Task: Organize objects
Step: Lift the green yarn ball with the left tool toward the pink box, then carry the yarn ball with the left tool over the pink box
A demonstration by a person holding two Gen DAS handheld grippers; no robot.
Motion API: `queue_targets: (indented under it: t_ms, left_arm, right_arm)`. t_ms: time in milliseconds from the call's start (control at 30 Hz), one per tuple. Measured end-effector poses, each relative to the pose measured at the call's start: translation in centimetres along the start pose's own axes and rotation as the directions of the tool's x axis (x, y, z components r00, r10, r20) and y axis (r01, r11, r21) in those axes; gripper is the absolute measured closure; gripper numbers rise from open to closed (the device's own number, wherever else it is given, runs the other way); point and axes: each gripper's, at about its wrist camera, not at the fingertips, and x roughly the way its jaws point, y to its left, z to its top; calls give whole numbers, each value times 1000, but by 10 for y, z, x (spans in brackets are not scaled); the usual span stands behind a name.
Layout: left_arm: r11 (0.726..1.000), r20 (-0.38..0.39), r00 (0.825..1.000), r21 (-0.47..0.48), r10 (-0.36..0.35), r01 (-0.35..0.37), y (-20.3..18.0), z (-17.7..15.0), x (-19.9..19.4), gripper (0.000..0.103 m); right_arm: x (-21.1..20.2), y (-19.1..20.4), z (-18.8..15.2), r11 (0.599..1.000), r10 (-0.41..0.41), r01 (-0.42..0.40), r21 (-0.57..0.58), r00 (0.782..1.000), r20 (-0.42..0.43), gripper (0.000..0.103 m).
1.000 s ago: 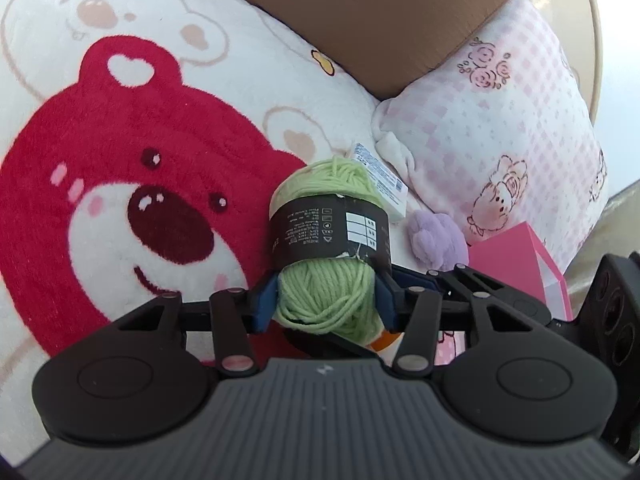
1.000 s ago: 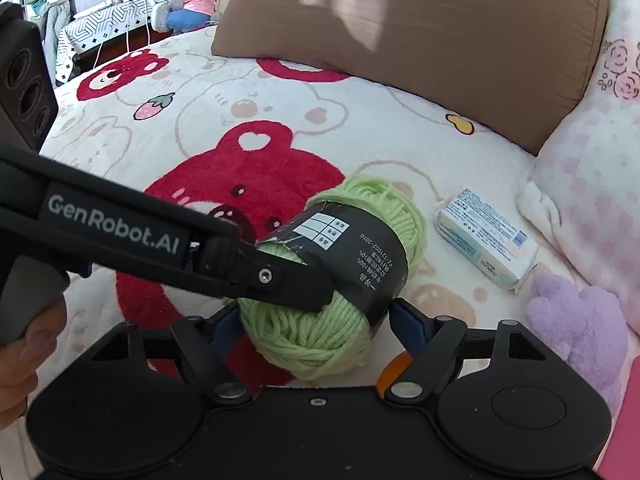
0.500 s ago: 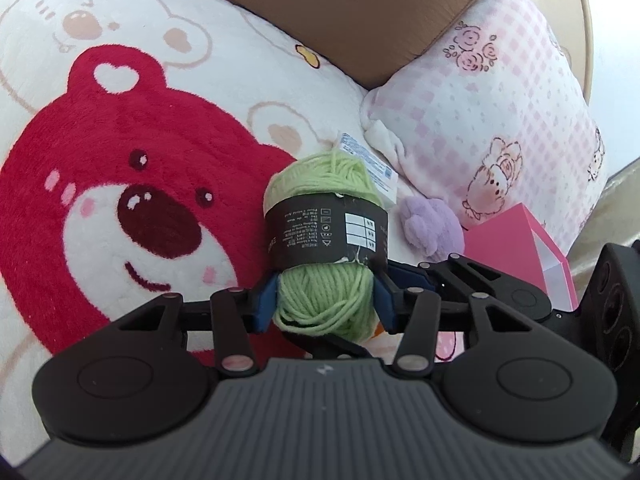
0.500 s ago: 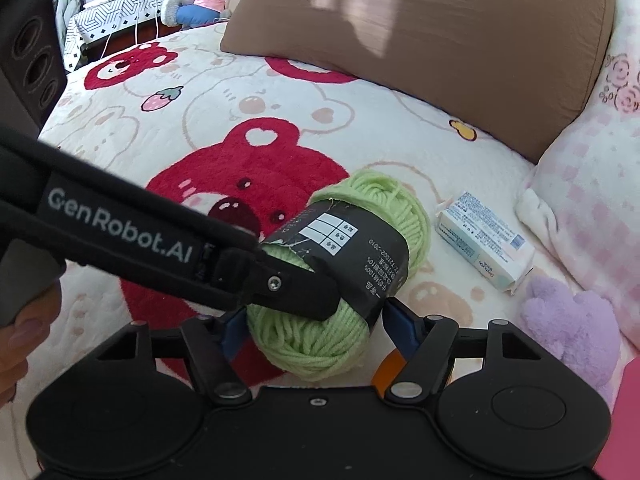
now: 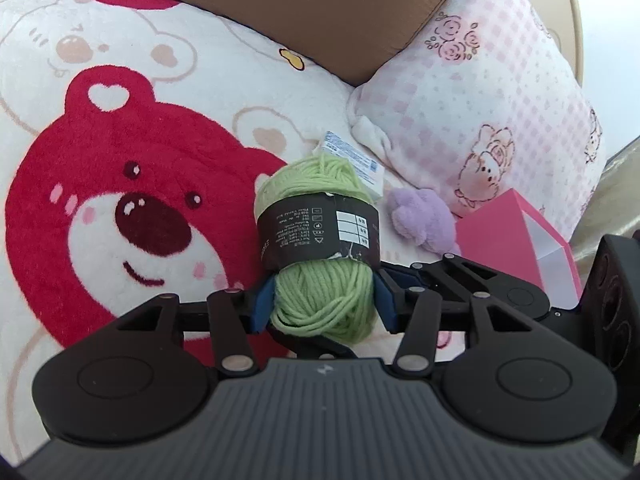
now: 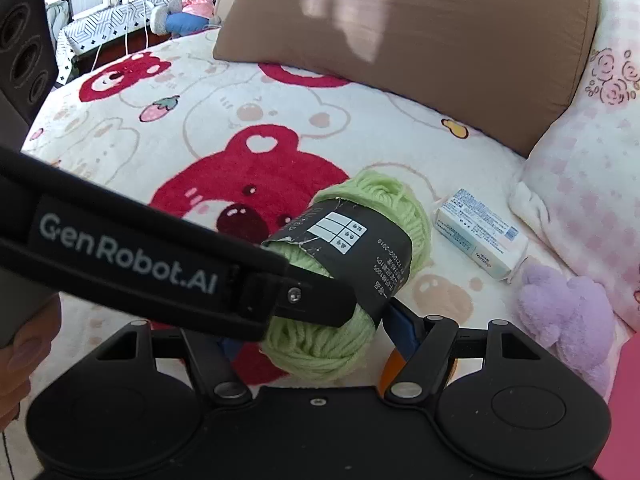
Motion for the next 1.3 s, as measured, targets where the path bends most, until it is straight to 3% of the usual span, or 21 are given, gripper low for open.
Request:
queue_targets:
  t_ms: [200, 400, 633, 800, 1033, 1300]
  left_arm:
    - [998, -56, 997, -58, -44, 40, -5, -7, -24, 54]
    - [999, -76, 997, -28, -26, 24, -27, -16, -39, 54]
    - [1000, -80, 997, 14, -19, 21, -50, -31, -48, 54]
    - [1000, -73, 997, 16, -5, 6, -62, -48, -56, 54]
    - [999, -129, 991, 38, -17, 22, -85, -65, -60, 54]
    - [995, -234, 972, 92, -4, 26, -122, -85, -68, 54]
  right_arm:
    - [-26, 14, -11, 997, 3, -1, -82, 1000, 26, 28]
    - [-49, 34, -25, 978, -48, 58, -199, 997, 59, 28]
    - [-65, 25, -28, 992, -41, 47, -121, 998, 53, 28]
    - [-79, 29, -38, 990, -38, 46, -137, 998, 58, 28]
    - [-107, 30, -58, 988, -62, 70, -135, 996, 62, 28]
    - [-148, 28, -79, 983, -56, 62, -171, 998, 42, 29]
